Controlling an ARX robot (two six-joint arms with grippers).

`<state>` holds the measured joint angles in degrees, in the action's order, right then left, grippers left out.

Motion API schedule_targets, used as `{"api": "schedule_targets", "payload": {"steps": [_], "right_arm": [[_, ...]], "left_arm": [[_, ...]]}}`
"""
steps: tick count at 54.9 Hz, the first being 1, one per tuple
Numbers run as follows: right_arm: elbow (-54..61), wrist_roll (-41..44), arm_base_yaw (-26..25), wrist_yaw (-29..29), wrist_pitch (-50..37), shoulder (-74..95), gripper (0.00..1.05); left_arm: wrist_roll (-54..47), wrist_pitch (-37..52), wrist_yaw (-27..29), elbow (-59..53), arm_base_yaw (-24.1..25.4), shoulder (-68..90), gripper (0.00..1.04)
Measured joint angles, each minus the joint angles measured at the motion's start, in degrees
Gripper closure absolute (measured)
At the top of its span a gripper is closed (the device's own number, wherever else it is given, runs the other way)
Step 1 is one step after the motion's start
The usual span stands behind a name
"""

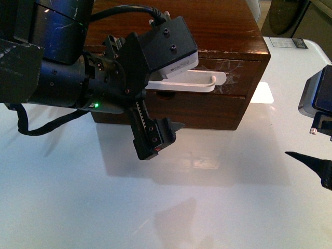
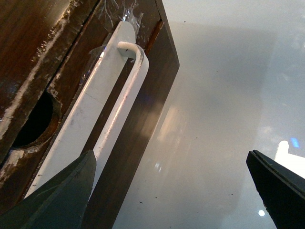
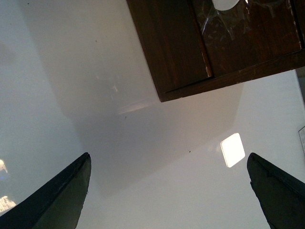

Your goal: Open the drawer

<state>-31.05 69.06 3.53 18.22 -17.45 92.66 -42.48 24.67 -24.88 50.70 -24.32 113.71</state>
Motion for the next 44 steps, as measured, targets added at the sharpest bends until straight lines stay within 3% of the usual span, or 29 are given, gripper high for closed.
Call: {"api": "schedule_targets", "payload": {"steps": [44], "right_arm": [[-1.3, 1.0, 0.5, 0.9, 3.0, 0.3, 0.09]], "left_arm": [[-3.4, -6.3, 2.6, 7.7, 1.3, 5.6, 0.08]]}}
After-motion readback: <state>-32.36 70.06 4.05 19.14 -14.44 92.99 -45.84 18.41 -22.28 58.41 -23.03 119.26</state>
